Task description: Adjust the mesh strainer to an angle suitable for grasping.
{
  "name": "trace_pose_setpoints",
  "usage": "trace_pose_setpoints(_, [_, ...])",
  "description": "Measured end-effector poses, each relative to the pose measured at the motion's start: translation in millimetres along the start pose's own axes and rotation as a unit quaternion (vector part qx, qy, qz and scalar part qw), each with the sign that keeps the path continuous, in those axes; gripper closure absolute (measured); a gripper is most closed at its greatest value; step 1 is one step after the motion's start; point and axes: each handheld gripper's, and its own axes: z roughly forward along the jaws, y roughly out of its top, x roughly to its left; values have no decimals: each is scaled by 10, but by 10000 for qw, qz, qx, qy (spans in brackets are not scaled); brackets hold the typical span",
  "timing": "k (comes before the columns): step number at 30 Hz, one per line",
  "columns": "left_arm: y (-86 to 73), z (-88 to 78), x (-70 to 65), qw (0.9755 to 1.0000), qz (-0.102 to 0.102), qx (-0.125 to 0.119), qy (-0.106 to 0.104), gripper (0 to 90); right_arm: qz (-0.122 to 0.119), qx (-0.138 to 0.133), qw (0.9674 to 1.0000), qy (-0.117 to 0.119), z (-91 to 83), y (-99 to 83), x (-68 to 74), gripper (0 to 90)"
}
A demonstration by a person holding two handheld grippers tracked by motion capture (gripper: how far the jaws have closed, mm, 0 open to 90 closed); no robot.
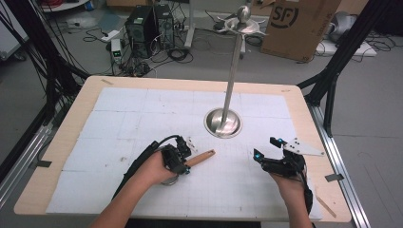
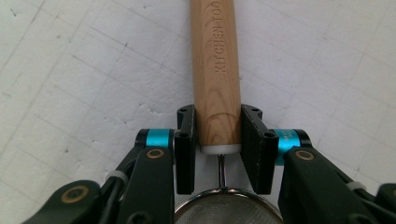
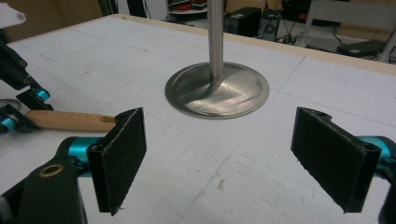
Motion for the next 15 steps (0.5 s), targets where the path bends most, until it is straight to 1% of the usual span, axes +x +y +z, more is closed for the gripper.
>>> trace_pose_setpoints(2, [-8,-2,-2,10000,86,-49,-4,692,29,-30,10000,-3,-11,2,-5,174])
trace_pose_setpoints(6, [-19,-22,-12,9998,176,-115,-11,693,63,-62,10000,-19,-30,2,-23,174])
trace_pose_setpoints(7, [-21,-32,-14,9997,184,-170,-34,693,73,-50,10000,-16,-33,0,-25,174])
trace_pose_setpoints(11, [-29,-113,-14,9990,176,-406,-7,693,57,-58,10000,-28,-36,-5,-32,174])
trace_pose_setpoints(15, [-58,-233,-2,9973,174,-712,-6,692,64,-73,9999,-32,-44,-4,-29,174])
